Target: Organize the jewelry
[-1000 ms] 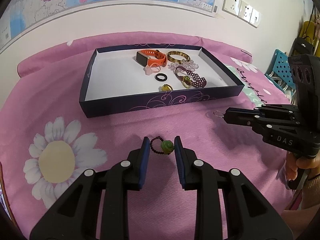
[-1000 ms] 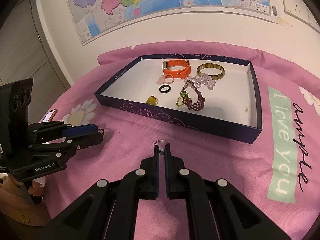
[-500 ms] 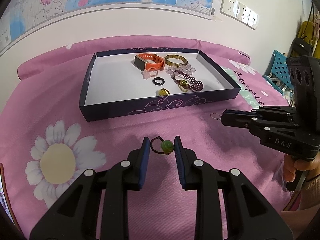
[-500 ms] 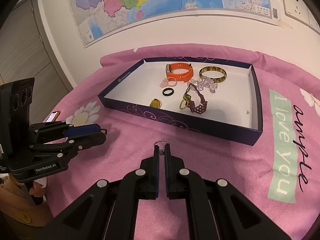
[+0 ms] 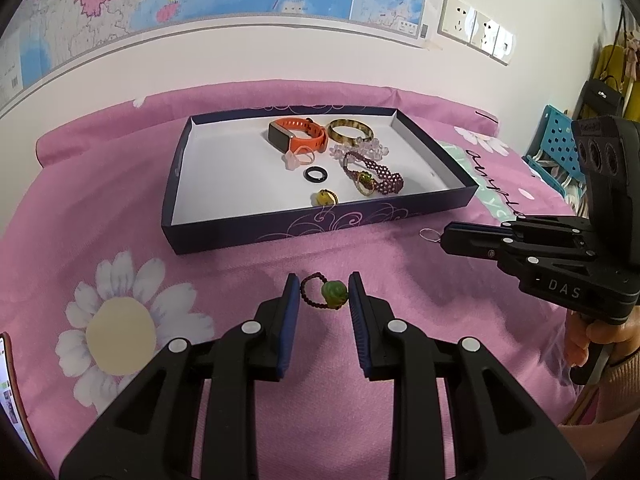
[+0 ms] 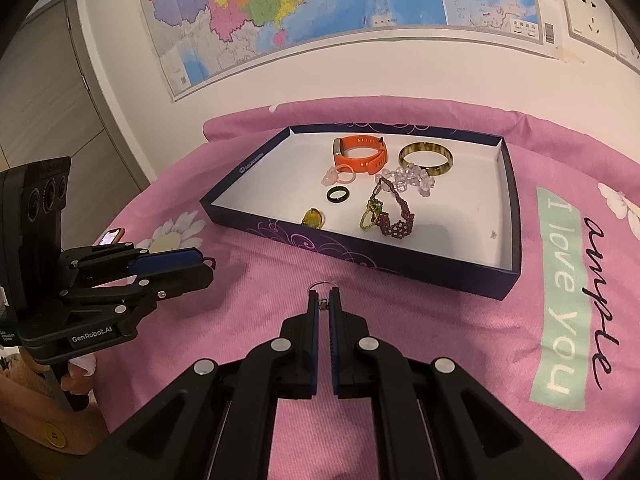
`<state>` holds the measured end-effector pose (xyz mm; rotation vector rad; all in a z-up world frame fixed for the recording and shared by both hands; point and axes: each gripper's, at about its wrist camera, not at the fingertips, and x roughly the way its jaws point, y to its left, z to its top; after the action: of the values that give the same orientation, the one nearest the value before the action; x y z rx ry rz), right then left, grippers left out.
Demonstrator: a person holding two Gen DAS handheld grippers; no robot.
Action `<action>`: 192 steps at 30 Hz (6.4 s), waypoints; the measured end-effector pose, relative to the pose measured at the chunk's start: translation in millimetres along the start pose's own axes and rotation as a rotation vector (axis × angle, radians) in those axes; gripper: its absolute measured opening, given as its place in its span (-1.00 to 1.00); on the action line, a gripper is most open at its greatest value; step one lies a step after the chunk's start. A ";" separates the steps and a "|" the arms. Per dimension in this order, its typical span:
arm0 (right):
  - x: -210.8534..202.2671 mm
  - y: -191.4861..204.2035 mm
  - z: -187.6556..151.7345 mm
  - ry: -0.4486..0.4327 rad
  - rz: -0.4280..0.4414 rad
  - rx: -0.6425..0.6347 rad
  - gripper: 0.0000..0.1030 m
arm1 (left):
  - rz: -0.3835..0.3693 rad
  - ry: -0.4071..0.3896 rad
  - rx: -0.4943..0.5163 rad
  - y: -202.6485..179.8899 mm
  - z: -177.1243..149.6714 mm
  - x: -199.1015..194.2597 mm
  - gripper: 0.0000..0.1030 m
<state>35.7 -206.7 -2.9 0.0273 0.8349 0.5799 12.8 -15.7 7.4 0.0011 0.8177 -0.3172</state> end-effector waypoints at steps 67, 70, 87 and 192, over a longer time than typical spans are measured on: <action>-6.5 -2.1 25.4 -0.050 0.007 -0.035 -0.93 | -0.001 -0.074 0.018 -1.5 28.3 -3.6 -0.51; -6.9 -4.1 29.7 -0.055 0.009 -0.035 -0.93 | 0.001 -0.077 0.019 -1.1 32.5 -3.2 -0.51; -1.7 -10.7 44.6 -0.071 0.009 -0.038 -0.93 | 0.003 -0.089 0.018 -0.7 46.7 3.9 -0.51; 39.4 -33.6 85.7 -0.013 -0.026 -0.034 -0.93 | 0.046 -0.047 0.020 1.3 79.4 54.6 -0.51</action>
<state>132.8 -198.6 20.0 -0.0111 0.8116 0.5685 105.0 -39.4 22.6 0.0305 0.7671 -0.2813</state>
